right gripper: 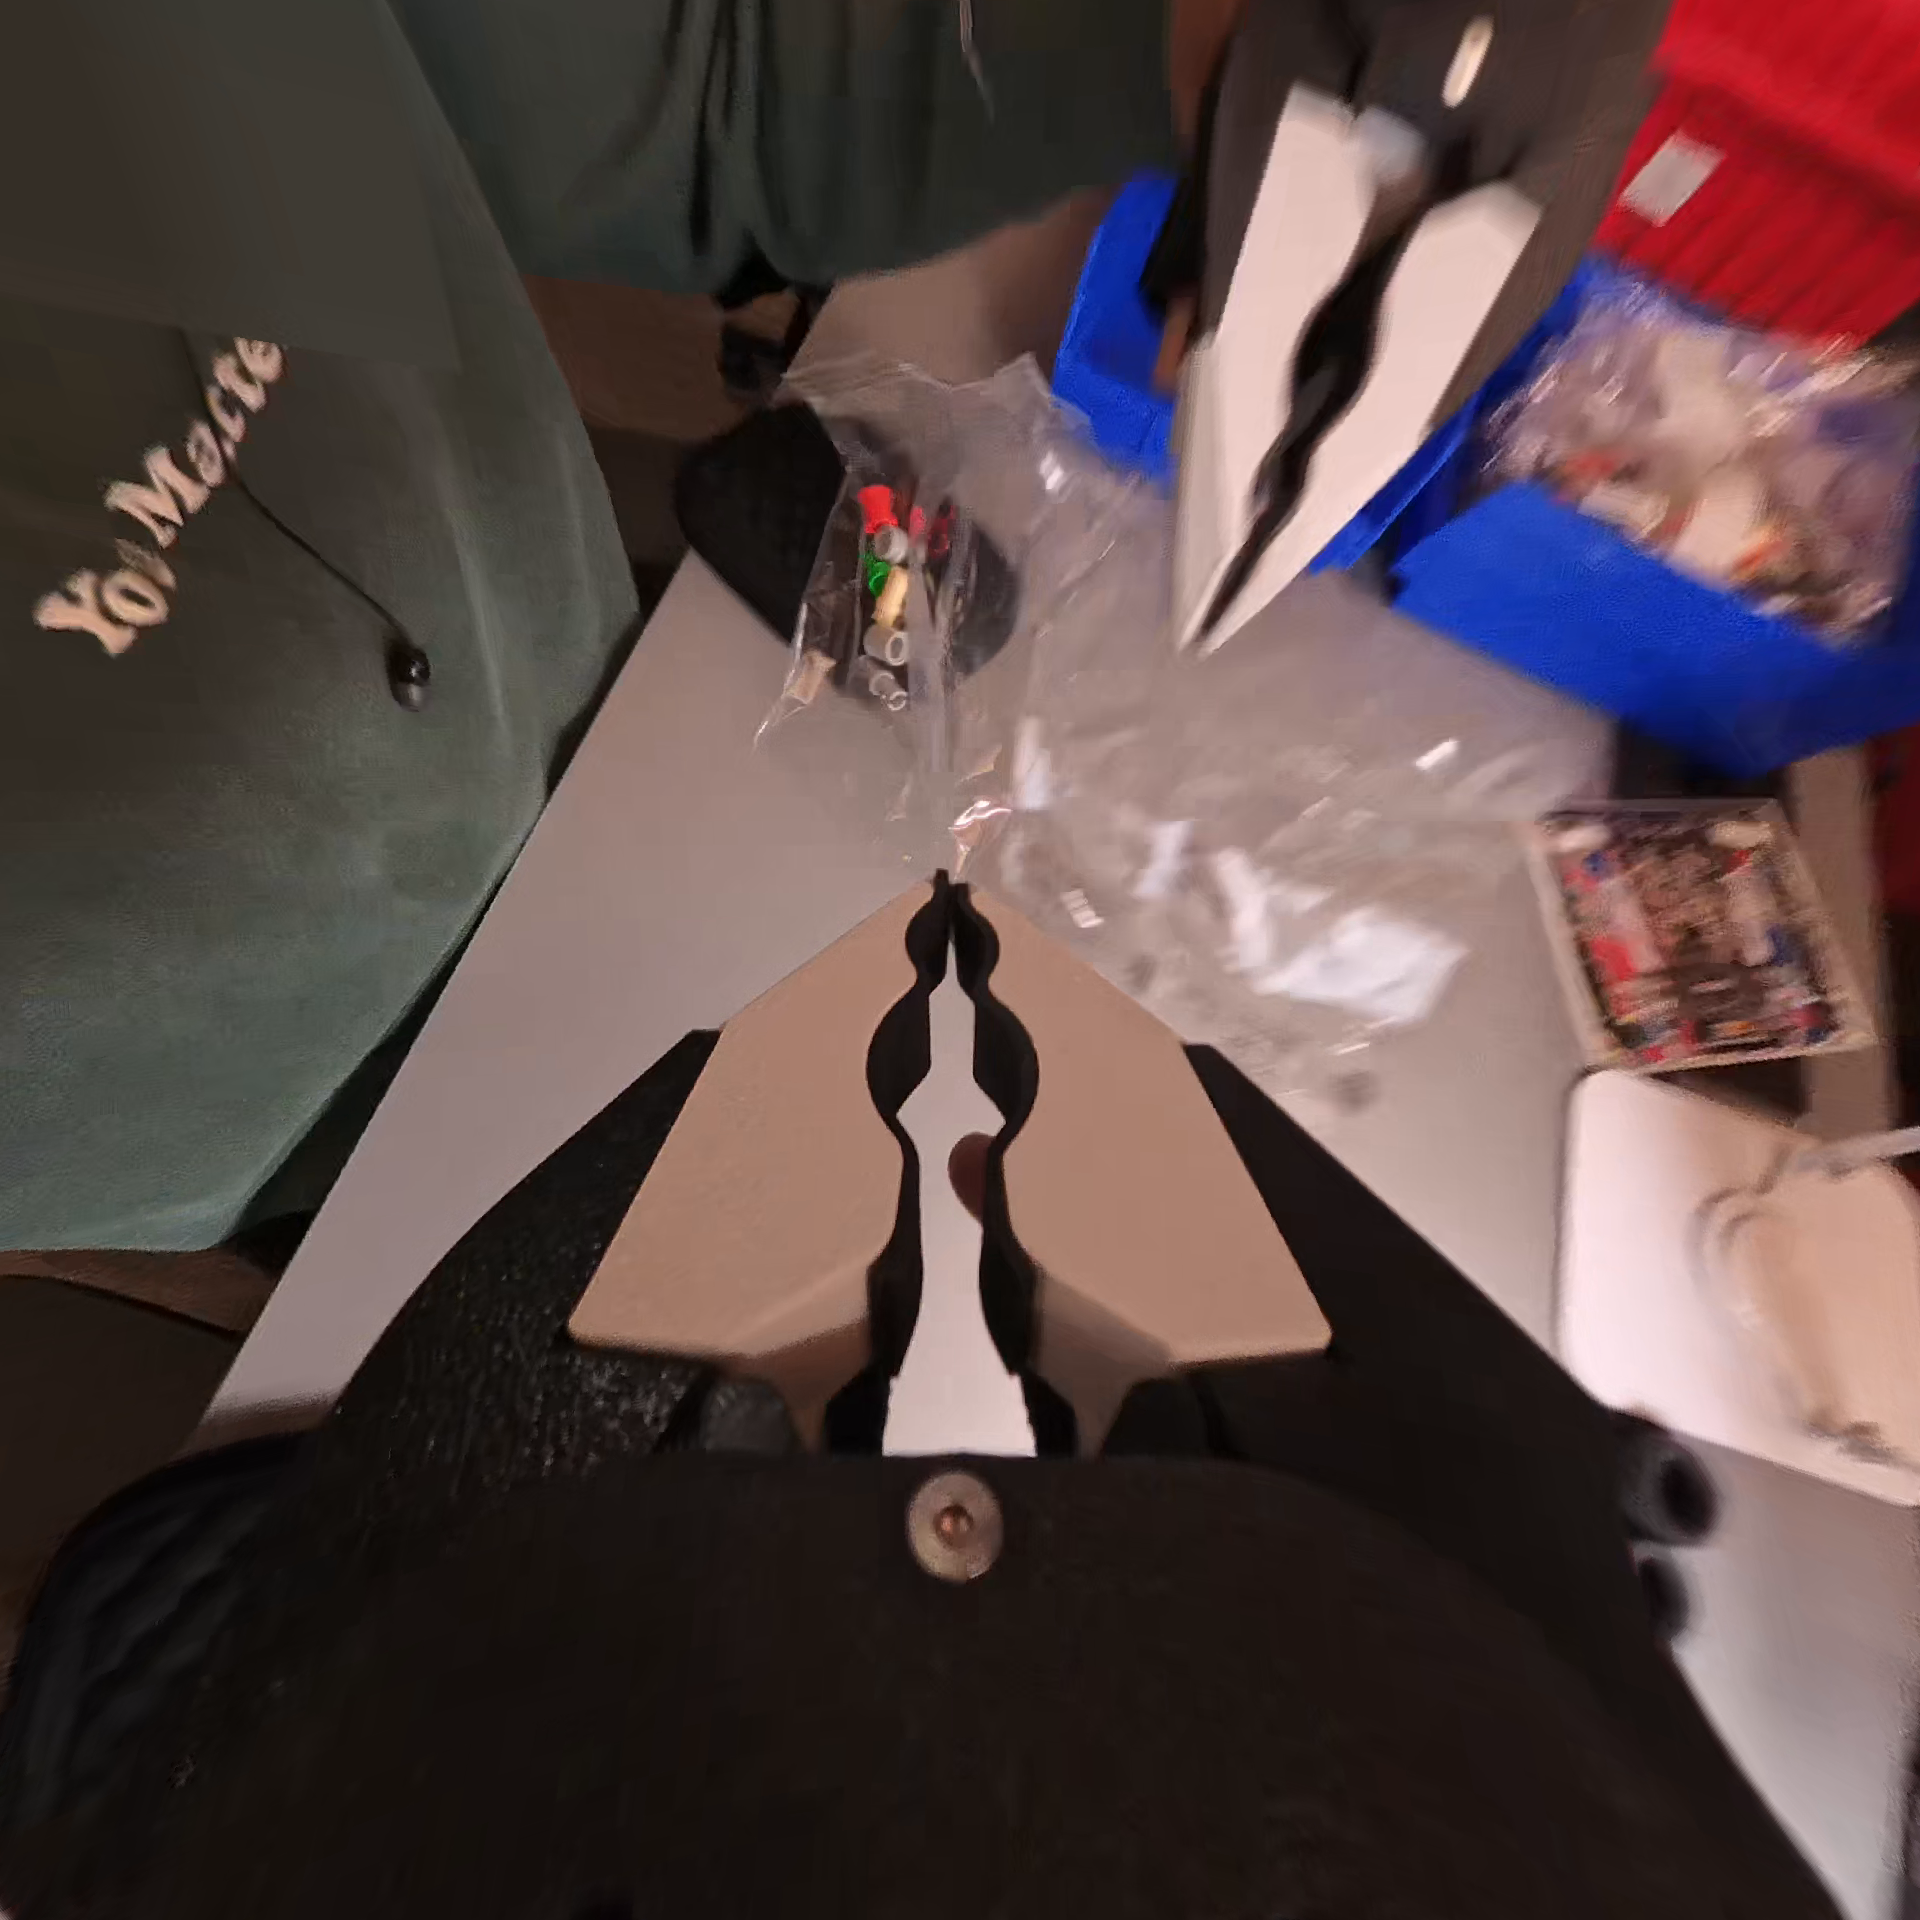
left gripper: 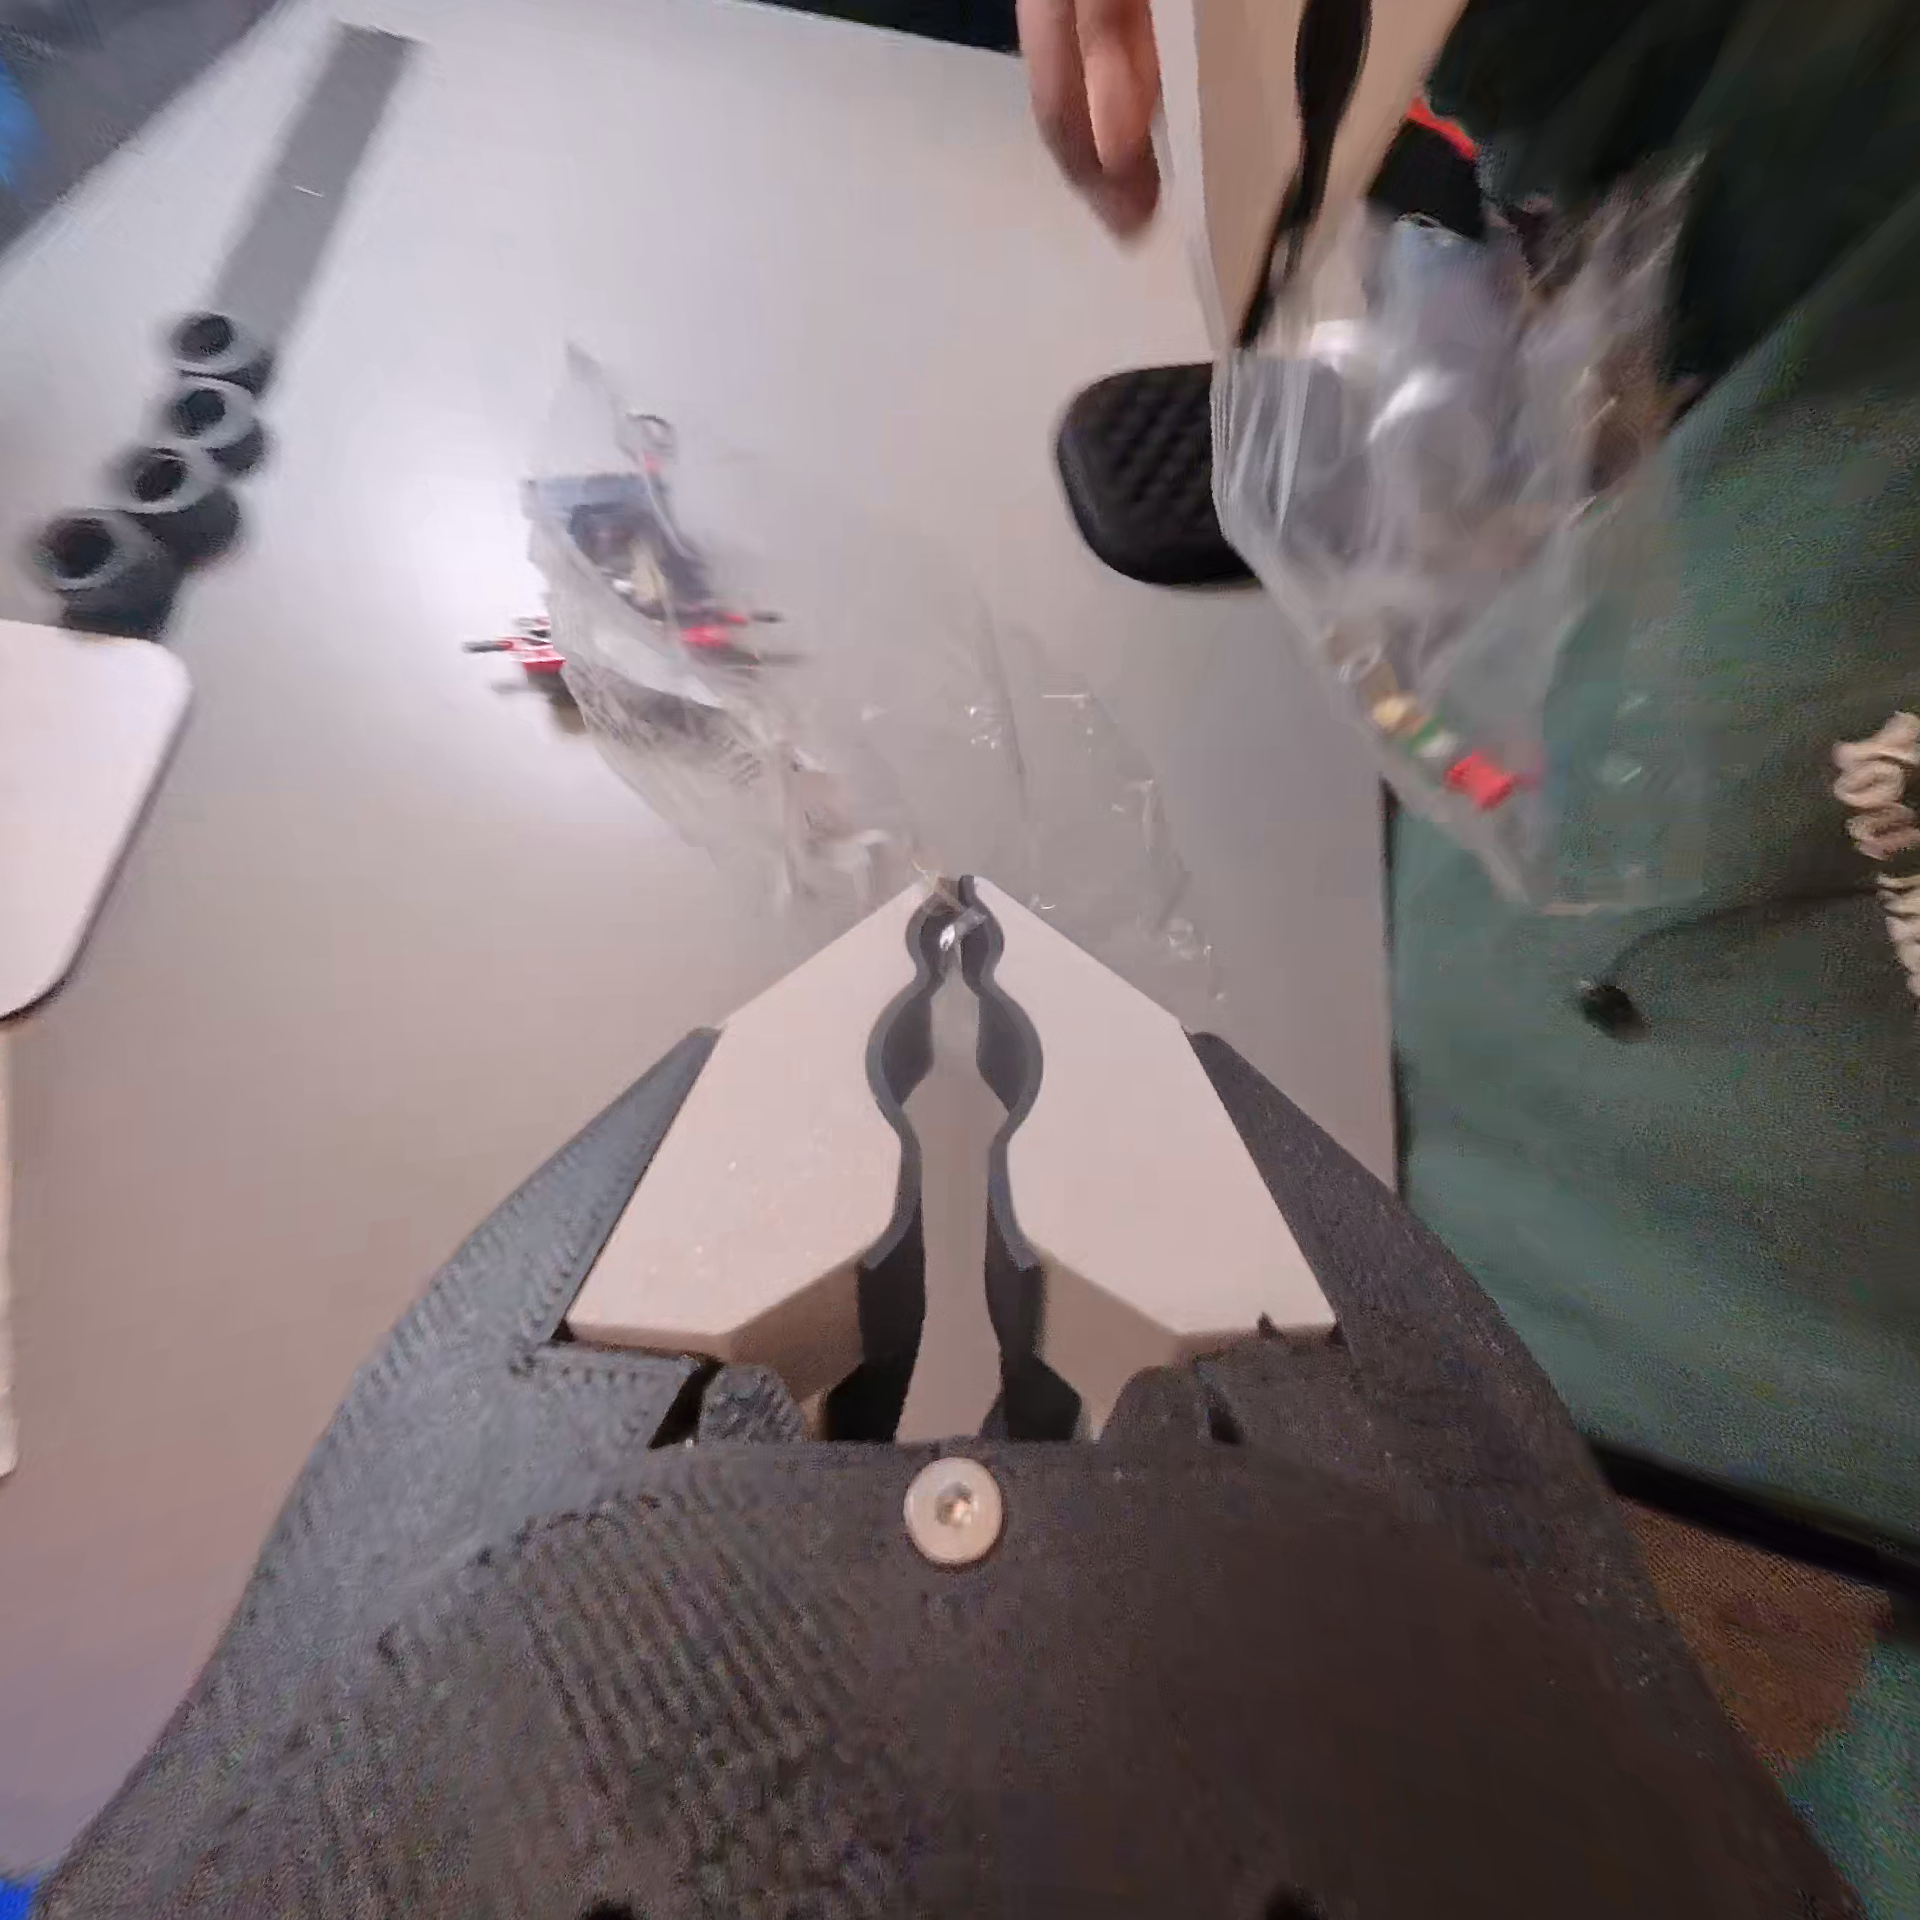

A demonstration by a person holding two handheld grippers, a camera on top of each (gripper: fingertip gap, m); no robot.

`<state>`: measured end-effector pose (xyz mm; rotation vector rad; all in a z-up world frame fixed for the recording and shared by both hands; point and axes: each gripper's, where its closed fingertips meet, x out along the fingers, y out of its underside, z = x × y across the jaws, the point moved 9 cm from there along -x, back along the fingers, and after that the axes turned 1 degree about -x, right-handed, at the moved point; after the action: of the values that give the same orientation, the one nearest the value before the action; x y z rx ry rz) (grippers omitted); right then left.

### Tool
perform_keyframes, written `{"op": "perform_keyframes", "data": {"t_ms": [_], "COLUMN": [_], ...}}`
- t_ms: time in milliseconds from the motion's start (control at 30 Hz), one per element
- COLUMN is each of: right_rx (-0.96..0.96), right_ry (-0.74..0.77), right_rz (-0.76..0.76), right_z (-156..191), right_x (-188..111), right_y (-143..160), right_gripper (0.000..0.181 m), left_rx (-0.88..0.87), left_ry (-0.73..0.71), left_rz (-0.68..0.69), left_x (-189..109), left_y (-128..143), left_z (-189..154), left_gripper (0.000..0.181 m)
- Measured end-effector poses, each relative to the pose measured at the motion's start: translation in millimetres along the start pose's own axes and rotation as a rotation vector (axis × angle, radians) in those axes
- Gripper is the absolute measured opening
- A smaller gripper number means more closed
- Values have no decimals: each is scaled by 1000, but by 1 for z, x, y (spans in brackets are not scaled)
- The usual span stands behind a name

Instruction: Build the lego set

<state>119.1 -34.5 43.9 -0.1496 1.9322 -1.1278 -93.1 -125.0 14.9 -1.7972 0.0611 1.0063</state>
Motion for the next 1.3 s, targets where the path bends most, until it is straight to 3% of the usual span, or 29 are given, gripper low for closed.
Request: {"op": "perform_keyframes", "data": {"t_ms": [100,200,333,433,633,933,1100,1300], "right_rx": [-95,-168,-197,-147,-174,-259,-212,-209], "right_ry": [108,208,198,106,30,-211,-320,-311], "right_rz": [-50,-118,-88,-61,149,510,733,715], "right_z": [-11,-25,-32,-30,-25,-2,4,2], "right_x": [-25,-31,-16,-8,0,18,17,37], "right_y": [-37,-58,-48,-31,-19,-47,-60,-60], "right_gripper": [0,0,0,0,0,0,0,0], "left_rx": [-4,-15,-10,-6,-11,18,34,45], "left_ry": [204,353,473,483,476,449,456,474], "left_rz": [62,45,14,36,86,251,262,228], "left_x": [12,26,36,36,35,49,49,54], "left_y": [-4,-10,-11,-7,-6,-22,-30,-28], "left_z": [-7,-10,-16,-18,-20,-24,-30,-39], "left_gripper": [0,0,0,0,0,0,0,0]}}
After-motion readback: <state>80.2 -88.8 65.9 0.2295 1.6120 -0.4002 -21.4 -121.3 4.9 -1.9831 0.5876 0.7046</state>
